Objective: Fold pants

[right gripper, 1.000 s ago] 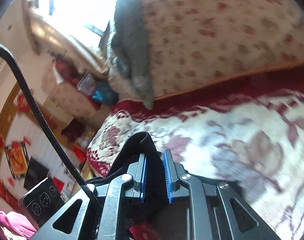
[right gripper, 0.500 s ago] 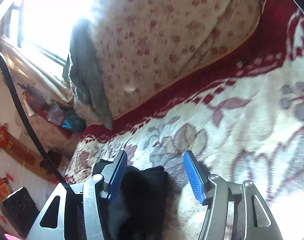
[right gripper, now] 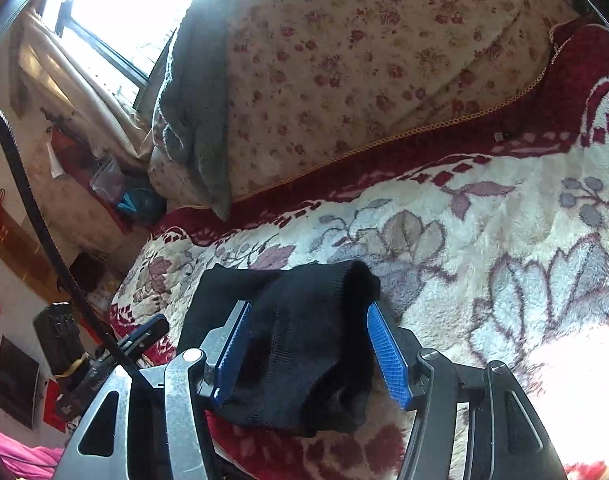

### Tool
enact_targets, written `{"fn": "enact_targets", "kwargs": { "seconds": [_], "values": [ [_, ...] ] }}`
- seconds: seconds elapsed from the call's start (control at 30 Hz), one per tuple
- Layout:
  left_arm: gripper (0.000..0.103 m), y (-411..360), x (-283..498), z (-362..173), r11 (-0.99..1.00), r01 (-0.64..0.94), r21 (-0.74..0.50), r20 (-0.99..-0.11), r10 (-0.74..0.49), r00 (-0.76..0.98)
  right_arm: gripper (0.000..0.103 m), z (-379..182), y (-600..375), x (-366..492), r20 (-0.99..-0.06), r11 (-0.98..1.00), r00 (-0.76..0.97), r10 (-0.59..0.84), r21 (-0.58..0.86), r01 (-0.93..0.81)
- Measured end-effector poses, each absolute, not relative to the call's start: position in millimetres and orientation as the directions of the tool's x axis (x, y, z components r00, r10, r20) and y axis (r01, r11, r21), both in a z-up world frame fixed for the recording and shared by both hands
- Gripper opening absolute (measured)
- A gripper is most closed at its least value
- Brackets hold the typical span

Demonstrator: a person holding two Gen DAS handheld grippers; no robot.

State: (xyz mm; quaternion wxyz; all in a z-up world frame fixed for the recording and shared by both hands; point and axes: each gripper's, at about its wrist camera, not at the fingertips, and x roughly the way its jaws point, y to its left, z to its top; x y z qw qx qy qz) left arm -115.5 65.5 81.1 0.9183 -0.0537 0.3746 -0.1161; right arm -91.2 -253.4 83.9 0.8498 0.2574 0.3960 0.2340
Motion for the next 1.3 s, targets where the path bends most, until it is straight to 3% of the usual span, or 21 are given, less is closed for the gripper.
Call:
{"fn": "enact_targets", "kwargs": {
  "seconds": [0.4,0.57,1.3],
  "values": [
    [0.042,69,-105,78,0.974,0.103,-0.2,-0.702,-0.216,0.679,0.058,99,-196,-92,-0.583,0.793,0.558,0.591,0.545,-0.272],
    [0.042,71,-101,75,0.977,0.089,-0.196,-0.714,-0.204,0.67,0.07,99,-192,-95,-0.616,0.836,0.575,0.538,0.477,-0.271],
    [0.042,77,-97,72,0.976,0.065,-0.208,-0.72,-0.198,0.665,0.072,90,-208,-98,-0.623,0.834,0.58,0.525,0.511,-0.207]
  ]
}}
